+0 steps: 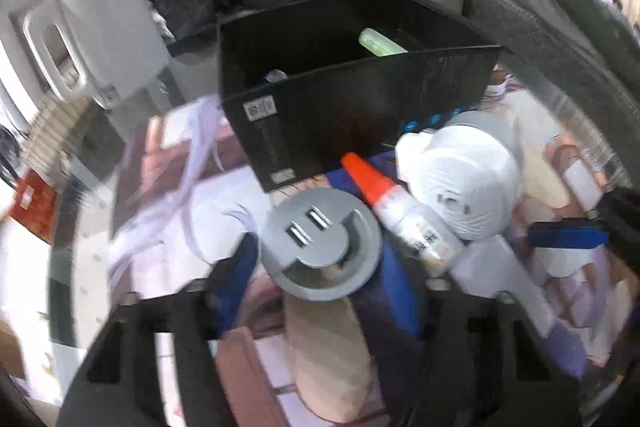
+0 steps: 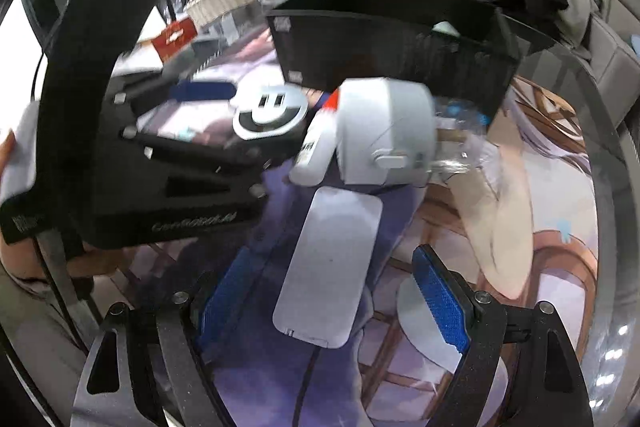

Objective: Organize rigid objects
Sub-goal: 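Grasp the grey round USB hub with the left tool while the right tool grasps the white rectangular case, then lift both held items over the black box, lower them in and open both tools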

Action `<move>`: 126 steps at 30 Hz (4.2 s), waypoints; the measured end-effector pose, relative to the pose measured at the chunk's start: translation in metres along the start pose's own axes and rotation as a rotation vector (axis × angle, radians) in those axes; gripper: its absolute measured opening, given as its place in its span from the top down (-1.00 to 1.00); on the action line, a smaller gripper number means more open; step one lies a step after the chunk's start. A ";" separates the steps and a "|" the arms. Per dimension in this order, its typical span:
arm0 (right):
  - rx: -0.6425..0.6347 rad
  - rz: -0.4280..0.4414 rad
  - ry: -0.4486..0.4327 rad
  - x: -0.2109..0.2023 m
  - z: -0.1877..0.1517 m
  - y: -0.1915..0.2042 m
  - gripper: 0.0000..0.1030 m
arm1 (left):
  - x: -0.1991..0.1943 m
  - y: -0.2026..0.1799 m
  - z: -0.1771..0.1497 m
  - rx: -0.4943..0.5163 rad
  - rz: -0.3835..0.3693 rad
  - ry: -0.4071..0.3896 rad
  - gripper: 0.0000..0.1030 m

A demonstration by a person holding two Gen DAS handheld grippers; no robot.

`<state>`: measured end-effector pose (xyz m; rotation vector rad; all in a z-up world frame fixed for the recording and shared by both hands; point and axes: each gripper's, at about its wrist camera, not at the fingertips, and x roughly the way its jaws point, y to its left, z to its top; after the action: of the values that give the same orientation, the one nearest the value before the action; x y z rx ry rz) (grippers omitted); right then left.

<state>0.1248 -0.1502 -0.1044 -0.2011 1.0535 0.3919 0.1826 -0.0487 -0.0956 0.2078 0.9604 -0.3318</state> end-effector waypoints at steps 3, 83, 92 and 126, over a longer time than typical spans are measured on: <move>0.006 -0.028 -0.013 -0.004 -0.003 -0.005 -0.19 | -0.005 0.005 -0.005 -0.025 -0.011 0.016 -0.10; -0.074 -0.208 -0.886 -0.199 0.007 0.025 0.22 | -0.175 0.002 0.009 -0.102 0.124 -0.734 -0.11; -0.051 -0.202 -0.864 -0.185 0.057 0.006 0.22 | -0.158 0.009 0.039 -0.094 0.163 -0.771 -0.11; 0.236 -0.065 -0.323 -0.018 0.158 -0.097 0.22 | -0.009 0.032 0.106 -0.200 0.099 -0.284 -0.11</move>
<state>0.2829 -0.1881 -0.0144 0.0387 0.7646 0.2290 0.2707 -0.0507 -0.0277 0.0235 0.6945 -0.1663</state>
